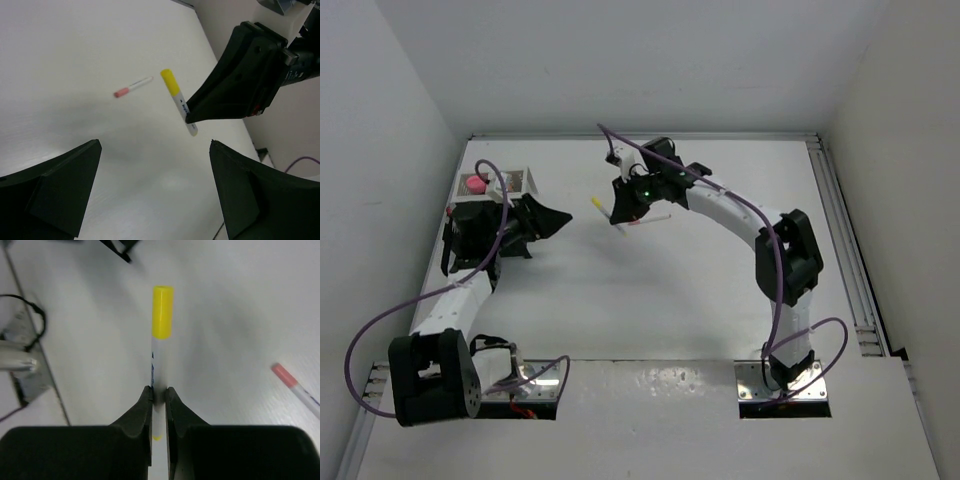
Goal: Sort the stationery into containers
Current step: Pick up the pen from the center of the board.
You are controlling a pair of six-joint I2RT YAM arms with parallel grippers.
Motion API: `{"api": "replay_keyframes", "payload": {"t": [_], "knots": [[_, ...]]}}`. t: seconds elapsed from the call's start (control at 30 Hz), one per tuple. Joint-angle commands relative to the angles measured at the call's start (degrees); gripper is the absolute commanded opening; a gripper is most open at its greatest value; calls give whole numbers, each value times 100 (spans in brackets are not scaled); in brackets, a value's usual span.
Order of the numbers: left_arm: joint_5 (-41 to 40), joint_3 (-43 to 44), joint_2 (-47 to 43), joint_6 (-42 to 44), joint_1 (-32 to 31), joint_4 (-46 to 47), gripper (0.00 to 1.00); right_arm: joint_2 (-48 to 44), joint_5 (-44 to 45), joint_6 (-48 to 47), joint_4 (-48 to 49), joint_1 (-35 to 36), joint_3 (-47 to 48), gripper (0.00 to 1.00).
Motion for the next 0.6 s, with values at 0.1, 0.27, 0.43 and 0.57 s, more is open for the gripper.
{"api": "replay_keyframes", "payload": {"t": [0.1, 0.27, 0.43, 0.57], "knots": [[77, -17, 89, -909, -481, 1008, 96, -246, -848, 1151, 643, 241, 75, 0], [95, 150, 160, -1025, -736, 1141, 97, -281, -945, 1292, 722, 365, 92, 0], [-291, 352, 248, -594, -859, 605, 97, -334, -1015, 1371, 731, 514, 154, 0], [-327, 396, 388, -628, -842, 639, 90, -378, -1059, 1415, 678, 637, 233, 0]]}}
